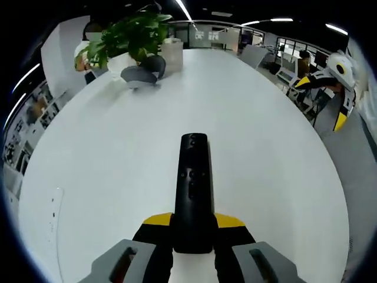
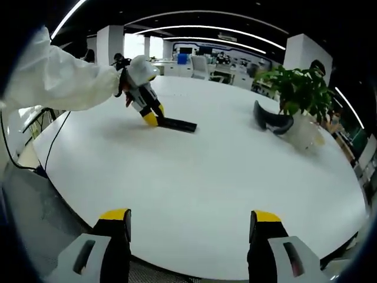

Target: Press the specified remote control buttons in sequence, fully releasing each button before pressing the next.

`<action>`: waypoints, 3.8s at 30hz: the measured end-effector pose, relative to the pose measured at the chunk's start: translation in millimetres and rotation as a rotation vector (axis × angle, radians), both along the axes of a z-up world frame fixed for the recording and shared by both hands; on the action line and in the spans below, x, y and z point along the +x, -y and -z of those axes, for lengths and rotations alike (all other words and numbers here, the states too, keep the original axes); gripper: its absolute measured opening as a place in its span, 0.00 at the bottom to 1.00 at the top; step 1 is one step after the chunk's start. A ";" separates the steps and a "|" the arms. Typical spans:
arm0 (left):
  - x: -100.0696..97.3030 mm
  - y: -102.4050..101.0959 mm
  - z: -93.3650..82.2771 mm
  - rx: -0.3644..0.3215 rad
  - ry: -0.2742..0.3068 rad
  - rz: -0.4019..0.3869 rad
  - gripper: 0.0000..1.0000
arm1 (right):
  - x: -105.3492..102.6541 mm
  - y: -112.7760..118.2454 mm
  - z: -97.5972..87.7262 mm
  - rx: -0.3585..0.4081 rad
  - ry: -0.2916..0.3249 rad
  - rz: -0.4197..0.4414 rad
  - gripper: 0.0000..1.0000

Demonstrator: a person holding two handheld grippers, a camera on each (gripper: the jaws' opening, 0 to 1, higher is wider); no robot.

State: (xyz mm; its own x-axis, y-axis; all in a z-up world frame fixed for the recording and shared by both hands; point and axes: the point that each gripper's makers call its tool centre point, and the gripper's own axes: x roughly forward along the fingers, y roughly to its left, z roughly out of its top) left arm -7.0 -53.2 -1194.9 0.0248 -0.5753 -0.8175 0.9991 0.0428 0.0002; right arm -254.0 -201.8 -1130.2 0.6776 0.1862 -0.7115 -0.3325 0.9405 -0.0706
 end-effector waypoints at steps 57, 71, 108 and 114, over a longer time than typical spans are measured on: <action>85.0 -6.6 -11.8 0.002 0.140 -0.293 0.49 | 2.3 6.9 1.8 -0.023 -0.008 0.024 0.82; 52.7 -8.4 -34.0 -0.233 0.078 -0.626 0.65 | 2.4 12.9 -0.6 -0.038 0.016 0.046 0.86; -151.8 -132.6 -128.7 -0.518 0.172 -0.966 0.85 | 6.0 1.4 -18.6 0.027 0.135 0.031 0.95; -180.1 -143.7 -133.5 -0.515 0.206 -0.991 0.86 | 6.5 2.4 -20.1 0.025 0.139 0.036 0.97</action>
State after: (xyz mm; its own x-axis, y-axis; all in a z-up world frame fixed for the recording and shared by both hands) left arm -187.1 90.6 -1061.5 0.7631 -0.4937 -0.4170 0.5079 0.8572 -0.0854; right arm -247.5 -204.2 -1110.0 0.7758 0.1767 -0.6058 -0.2874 0.9536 -0.0900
